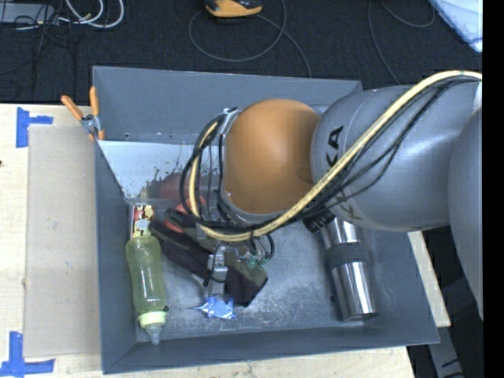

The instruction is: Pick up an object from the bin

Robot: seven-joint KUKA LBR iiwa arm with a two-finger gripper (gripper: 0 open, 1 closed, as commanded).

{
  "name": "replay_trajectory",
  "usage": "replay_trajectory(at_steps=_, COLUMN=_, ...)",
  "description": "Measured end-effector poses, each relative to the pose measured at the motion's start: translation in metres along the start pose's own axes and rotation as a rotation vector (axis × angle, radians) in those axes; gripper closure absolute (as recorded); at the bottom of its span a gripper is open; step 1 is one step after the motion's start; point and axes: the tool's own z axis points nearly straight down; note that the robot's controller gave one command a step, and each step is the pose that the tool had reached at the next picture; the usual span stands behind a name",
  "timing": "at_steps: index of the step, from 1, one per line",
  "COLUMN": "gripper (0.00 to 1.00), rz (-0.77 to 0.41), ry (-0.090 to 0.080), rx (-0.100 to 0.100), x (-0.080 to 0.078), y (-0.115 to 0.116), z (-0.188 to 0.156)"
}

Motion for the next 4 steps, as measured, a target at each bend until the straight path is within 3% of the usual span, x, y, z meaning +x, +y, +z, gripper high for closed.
replay_trajectory(at_steps=1, gripper=0.0, rz=0.005, ry=-0.008, rx=-0.001, x=-0.002, y=-0.001, z=-0.005)
replay_trajectory(at_steps=2, gripper=0.0, rz=0.028, ry=-0.008, rx=-0.002, x=-0.032, y=-0.009, z=0.068)
replay_trajectory(at_steps=3, gripper=0.0, rz=0.013, ry=0.023, rx=0.0, x=-0.056, y=-0.014, z=0.124)
replay_trajectory(at_steps=4, gripper=0.0, rz=0.017, ry=0.005, rx=-0.001, x=-0.049, y=-0.022, z=0.125)
